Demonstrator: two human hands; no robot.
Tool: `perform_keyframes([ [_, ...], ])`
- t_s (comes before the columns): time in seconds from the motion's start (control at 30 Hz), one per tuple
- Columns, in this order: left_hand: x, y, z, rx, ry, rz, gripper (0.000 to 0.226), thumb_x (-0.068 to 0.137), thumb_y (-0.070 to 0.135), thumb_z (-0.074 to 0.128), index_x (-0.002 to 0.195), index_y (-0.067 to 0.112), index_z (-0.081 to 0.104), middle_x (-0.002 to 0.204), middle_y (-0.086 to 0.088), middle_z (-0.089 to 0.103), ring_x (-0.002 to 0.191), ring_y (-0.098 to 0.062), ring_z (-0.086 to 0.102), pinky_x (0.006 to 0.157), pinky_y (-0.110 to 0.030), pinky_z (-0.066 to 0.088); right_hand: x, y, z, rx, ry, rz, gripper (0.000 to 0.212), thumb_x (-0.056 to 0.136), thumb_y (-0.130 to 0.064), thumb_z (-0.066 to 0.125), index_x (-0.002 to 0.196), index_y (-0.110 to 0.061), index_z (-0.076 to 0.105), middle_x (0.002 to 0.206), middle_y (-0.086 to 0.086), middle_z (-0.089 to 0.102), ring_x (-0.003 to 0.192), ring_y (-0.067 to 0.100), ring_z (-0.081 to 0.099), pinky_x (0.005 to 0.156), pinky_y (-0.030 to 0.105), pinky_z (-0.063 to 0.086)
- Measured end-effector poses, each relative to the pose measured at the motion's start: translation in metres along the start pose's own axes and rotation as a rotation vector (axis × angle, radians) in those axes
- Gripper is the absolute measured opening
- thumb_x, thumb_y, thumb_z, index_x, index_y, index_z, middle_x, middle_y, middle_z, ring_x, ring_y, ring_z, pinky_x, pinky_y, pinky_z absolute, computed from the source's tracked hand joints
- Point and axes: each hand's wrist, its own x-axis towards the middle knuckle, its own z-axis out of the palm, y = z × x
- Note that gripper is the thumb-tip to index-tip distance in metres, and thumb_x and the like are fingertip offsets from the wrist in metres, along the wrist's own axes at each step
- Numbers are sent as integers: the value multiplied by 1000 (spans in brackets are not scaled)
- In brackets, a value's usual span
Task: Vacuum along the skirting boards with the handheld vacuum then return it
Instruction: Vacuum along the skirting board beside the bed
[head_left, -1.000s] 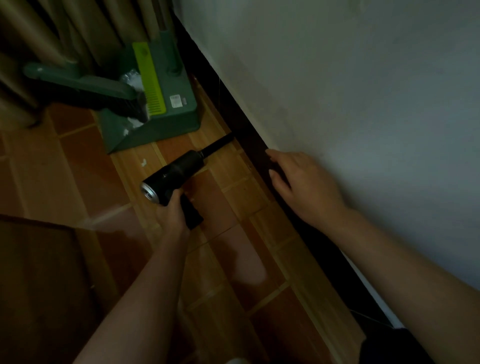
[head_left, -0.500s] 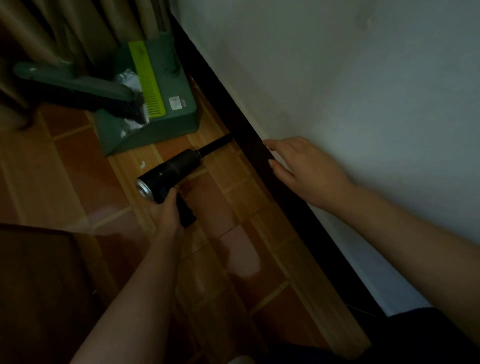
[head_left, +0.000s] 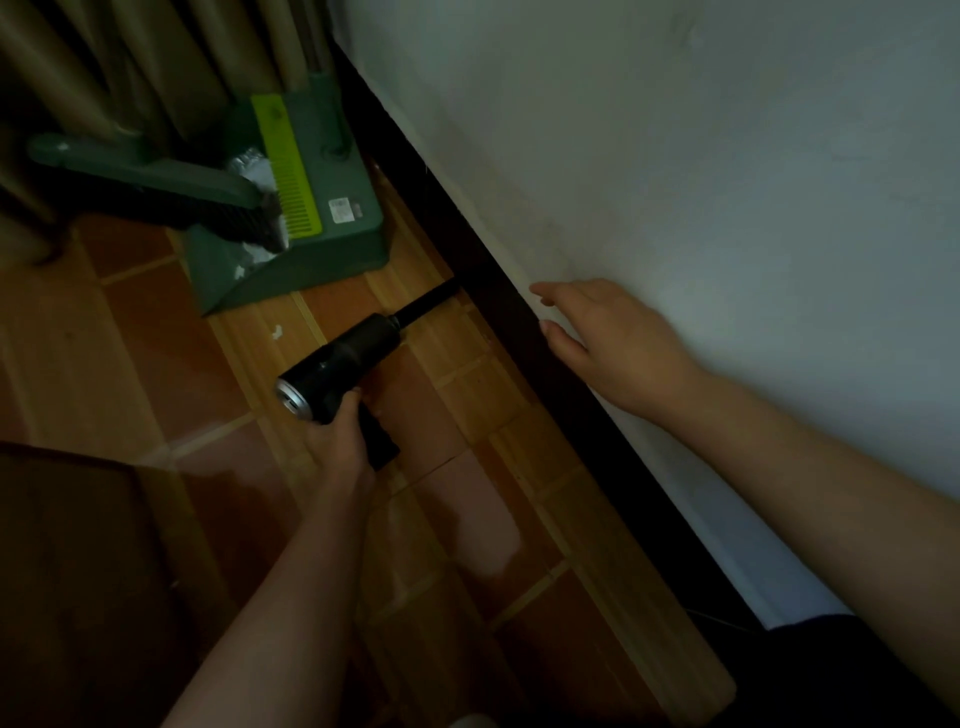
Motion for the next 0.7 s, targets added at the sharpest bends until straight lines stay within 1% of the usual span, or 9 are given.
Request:
perform_keyframes([
  [0.13,-7,0,-4,4,-16,-5,33,85,25,64,115,14,60,90,-7,64,75,-19,64,62,-31,53,2,-5,2,-40,-2,-29,43,99,-28,38,140,-14,38,130,9,54,119,24,47,91,30,37],
  [0.17,-6,0,-4,6,-17,6,31,85,25,64,115,14,60,92,-7,64,75,-19,64,61,-30,52,5,-7,2,-51,2,-41,43,99,-27,38,140,-13,38,129,10,55,118,25,47,90,31,38],
  [0.23,-8,1,-5,3,-8,19,29,85,23,64,113,15,59,97,-9,64,82,-20,63,64,-30,51,9,-12,2,-76,-10,-64,43,99,-27,37,140,-13,38,128,10,55,118,25,47,90,32,38],
  [0.33,-10,2,-3,-12,30,45,19,87,16,63,105,19,58,96,-7,64,84,-20,63,73,-36,54,13,-18,2,-120,-52,-112,44,100,-27,35,141,-12,36,128,11,55,119,26,46,92,32,37],
  [0.4,-12,0,-2,-6,23,22,26,86,20,64,111,14,59,110,-11,65,98,-26,65,84,-42,54,14,-18,0,-166,-85,-161,44,100,-26,36,141,-10,36,127,12,55,118,26,47,91,32,38],
  [0.47,-16,-1,-2,-7,33,0,33,85,22,65,116,14,59,114,-12,65,103,-29,64,88,-45,53,15,-18,-3,-192,-103,-196,44,99,-25,37,140,-9,37,125,13,56,117,27,48,90,32,38],
  [0.53,-17,-2,-1,-15,63,-2,37,84,20,66,119,11,58,114,-12,65,102,-28,64,89,-46,53,18,-19,-6,-192,-98,-206,44,100,-25,36,140,-9,37,126,13,55,117,27,47,90,32,38],
  [0.63,-18,-1,-1,-18,24,-27,49,77,30,70,121,13,58,115,-11,65,104,-28,64,85,-43,54,23,-21,-6,-191,-91,-223,44,99,-26,36,140,-10,37,125,11,56,117,26,48,91,31,38],
  [0.7,-19,2,-2,-11,33,-14,43,82,26,67,121,12,57,112,-9,65,103,-27,64,84,-42,53,25,-23,-5,-179,-81,-225,44,99,-26,36,140,-10,38,124,12,56,116,26,48,90,32,39],
])
